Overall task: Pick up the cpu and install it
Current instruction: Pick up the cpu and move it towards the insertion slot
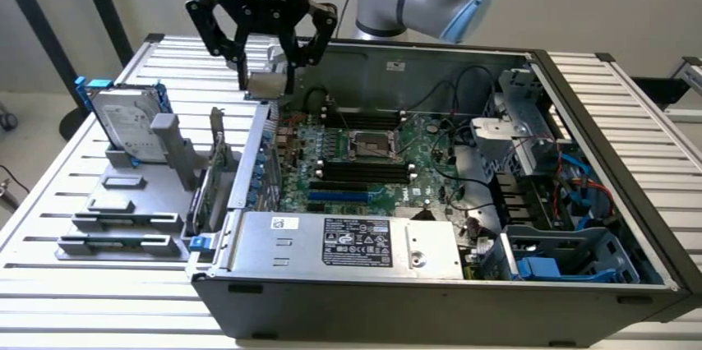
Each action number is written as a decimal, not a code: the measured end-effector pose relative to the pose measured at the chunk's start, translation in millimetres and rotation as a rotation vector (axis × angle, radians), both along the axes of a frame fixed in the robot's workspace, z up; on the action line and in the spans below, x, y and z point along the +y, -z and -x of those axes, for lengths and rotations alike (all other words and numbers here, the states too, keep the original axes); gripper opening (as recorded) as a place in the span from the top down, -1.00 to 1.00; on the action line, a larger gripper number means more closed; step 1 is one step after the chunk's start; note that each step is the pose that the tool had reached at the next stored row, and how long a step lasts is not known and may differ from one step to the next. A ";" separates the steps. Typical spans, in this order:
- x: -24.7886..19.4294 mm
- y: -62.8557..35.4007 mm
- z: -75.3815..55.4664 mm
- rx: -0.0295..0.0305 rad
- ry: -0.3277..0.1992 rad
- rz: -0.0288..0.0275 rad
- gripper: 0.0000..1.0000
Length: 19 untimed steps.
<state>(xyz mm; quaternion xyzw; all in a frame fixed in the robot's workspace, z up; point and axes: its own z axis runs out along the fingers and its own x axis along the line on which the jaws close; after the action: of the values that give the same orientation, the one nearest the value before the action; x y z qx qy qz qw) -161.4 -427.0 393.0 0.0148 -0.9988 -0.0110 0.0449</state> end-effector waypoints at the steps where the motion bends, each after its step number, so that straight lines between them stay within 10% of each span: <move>1: 0.4 0.0 -4.9 -0.0001 0.000 0.0000 -0.09; 8: 10.4 1.6 -35.5 0.0000 0.000 0.0000 -0.09; 19: 42.7 16.5 -74.4 0.0000 0.000 0.0000 -0.09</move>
<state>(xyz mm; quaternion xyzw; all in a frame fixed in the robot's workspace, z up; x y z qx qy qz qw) -86.9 -384.3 376.4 0.0148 -0.9988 -0.0111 0.0449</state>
